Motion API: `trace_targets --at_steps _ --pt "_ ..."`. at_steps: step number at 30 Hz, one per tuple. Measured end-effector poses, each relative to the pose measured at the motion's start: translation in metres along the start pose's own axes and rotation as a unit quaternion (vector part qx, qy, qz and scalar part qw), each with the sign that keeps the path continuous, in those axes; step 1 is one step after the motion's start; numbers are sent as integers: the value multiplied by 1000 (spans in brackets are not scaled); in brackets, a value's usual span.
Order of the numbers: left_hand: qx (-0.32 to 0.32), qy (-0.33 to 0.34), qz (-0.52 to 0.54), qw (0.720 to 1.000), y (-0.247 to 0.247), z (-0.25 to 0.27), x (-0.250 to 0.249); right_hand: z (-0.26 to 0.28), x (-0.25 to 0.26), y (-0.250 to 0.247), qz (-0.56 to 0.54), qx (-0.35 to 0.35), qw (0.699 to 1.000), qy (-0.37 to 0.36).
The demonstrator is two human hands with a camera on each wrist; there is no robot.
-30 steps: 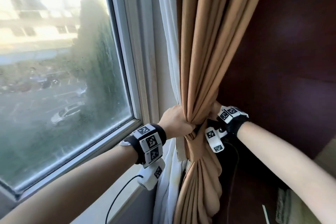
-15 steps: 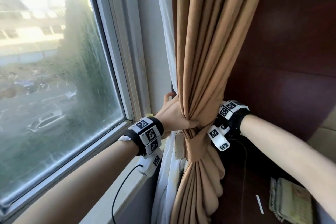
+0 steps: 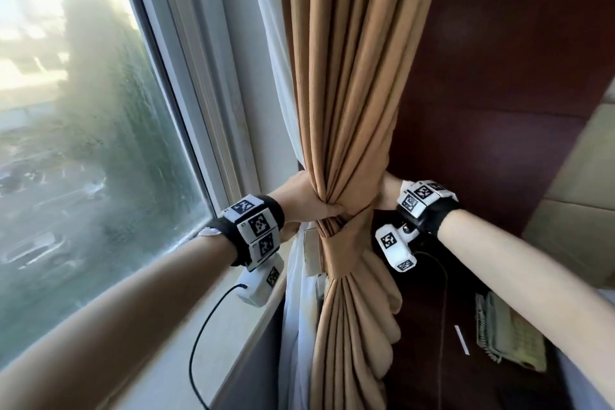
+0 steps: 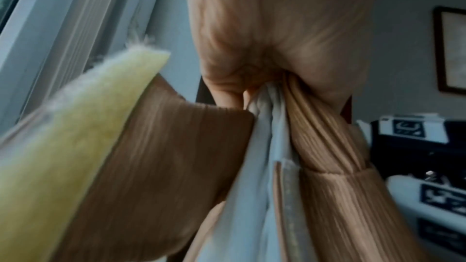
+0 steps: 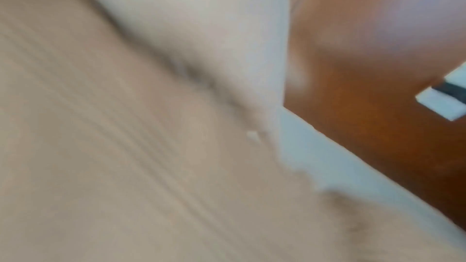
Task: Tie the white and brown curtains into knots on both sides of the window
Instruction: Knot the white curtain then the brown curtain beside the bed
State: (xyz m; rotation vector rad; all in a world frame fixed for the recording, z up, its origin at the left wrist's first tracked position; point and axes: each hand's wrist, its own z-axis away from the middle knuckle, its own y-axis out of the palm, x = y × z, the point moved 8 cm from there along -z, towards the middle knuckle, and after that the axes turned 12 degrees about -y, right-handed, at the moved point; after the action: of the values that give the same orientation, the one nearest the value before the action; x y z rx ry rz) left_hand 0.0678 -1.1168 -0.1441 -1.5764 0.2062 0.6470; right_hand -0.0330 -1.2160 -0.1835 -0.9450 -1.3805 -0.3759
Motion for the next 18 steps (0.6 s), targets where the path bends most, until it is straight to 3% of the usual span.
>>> trace_targets --at_steps 2,4,6,8,9,11,15,18 --pt "-5 -7 -41 999 -3 -6 7 1 -1 -12 121 -26 992 -37" --pt "-6 -30 -72 997 -3 -16 17 16 9 -33 148 -146 976 -61" --pt "5 -48 -68 997 -1 -22 21 62 40 -28 225 -242 930 -161" --pt "12 -58 -49 997 1 -23 19 104 61 30 293 -169 906 -255" --pt "12 -60 -47 997 2 -23 17 118 61 63 305 -111 908 -264" --pt "-13 -60 -51 997 1 -23 15 131 50 113 304 -41 919 -247" --pt "-31 -39 -52 997 1 -23 12 110 29 134 150 -143 962 -176" --pt "-35 -42 -61 997 0 -22 10 89 18 141 148 -200 961 -124"
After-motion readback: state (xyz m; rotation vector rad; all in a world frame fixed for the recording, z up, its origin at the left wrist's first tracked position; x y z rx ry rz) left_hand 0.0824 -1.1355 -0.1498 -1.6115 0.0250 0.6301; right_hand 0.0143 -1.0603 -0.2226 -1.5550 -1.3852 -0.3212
